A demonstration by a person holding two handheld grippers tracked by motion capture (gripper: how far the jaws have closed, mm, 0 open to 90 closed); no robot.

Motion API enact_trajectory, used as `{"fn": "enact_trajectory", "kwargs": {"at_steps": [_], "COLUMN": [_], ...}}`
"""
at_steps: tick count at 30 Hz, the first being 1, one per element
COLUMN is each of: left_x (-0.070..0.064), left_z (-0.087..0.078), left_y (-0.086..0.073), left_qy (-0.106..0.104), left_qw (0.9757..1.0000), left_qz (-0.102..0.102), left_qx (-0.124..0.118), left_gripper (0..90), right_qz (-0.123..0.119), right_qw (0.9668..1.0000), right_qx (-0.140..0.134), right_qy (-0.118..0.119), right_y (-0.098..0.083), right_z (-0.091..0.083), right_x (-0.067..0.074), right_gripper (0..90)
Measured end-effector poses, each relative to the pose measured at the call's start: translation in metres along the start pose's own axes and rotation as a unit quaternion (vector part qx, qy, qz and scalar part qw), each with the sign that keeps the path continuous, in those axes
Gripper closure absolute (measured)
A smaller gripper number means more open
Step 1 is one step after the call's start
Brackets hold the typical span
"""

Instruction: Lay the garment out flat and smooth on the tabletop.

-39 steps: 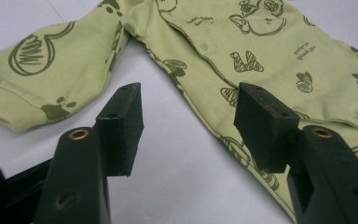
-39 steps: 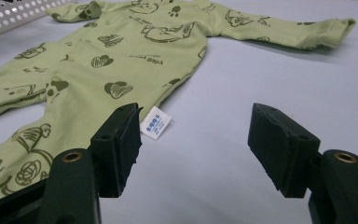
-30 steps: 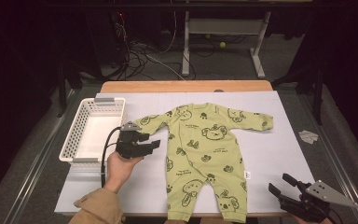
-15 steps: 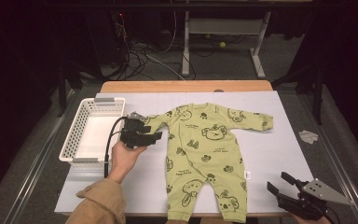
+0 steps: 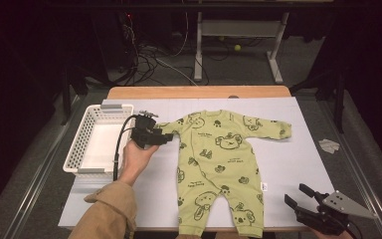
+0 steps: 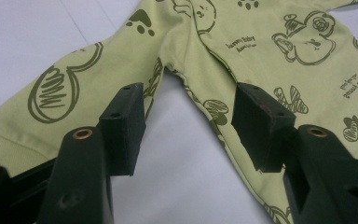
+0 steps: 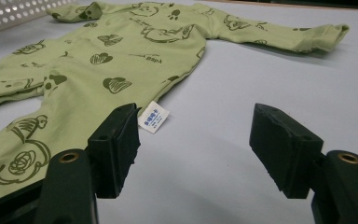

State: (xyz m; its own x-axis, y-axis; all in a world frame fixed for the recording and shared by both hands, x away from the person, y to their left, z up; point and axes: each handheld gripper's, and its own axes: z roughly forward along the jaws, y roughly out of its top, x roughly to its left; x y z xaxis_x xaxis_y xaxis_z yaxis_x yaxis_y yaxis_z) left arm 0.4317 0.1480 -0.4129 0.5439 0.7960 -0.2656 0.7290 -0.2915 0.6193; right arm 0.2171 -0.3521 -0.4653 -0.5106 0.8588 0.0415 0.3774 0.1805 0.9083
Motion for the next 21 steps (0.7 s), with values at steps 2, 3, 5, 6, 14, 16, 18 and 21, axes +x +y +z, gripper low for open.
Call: {"fn": "enact_trajectory", "kwargs": {"at_steps": [2,3,5,6,14,16,18,21], "left_x": [0.001,0.002,0.003,0.004,0.011,0.015,0.018,0.022], "left_z": [0.001,0.002,0.003,0.004,0.015,0.018,0.022,0.027], "left_y": [0.003,0.005,0.008,0.009,0.023,0.026,0.028,0.031], "left_qy": [0.008,0.008,0.009,0.010,0.020,0.024,0.026,0.030], "left_qw": [0.9999,0.9999,0.9998,0.9998,0.9990,0.9985,0.9981,0.9974], "left_qz": [0.002,0.001,-0.001,-0.003,-0.023,-0.028,-0.036,-0.042], "left_qx": [0.009,0.012,0.015,0.016,0.032,0.040,0.043,0.050], "left_gripper": [41.8,42.9,44.5,45.0,47.7,48.0,48.0,48.1], "right_qz": [0.001,0.000,0.000,0.000,-0.001,-0.002,0.000,0.001], "right_qw": [1.0000,1.0000,1.0000,1.0000,1.0000,1.0000,1.0000,1.0000], "right_qx": [0.001,0.000,0.000,0.001,0.003,0.003,0.002,0.003], "right_qy": [0.000,0.000,0.002,0.003,0.004,0.005,0.006,0.007], "right_y": [0.000,0.000,0.000,0.000,0.000,0.000,0.000,0.000], "right_z": [0.000,0.000,0.000,0.001,0.001,0.001,0.001,0.001], "right_x": [0.000,0.000,0.000,0.000,0.000,0.001,0.000,0.000], "right_gripper": [34.2,34.3,34.3,34.3,34.6,34.7,34.6,34.7]}}
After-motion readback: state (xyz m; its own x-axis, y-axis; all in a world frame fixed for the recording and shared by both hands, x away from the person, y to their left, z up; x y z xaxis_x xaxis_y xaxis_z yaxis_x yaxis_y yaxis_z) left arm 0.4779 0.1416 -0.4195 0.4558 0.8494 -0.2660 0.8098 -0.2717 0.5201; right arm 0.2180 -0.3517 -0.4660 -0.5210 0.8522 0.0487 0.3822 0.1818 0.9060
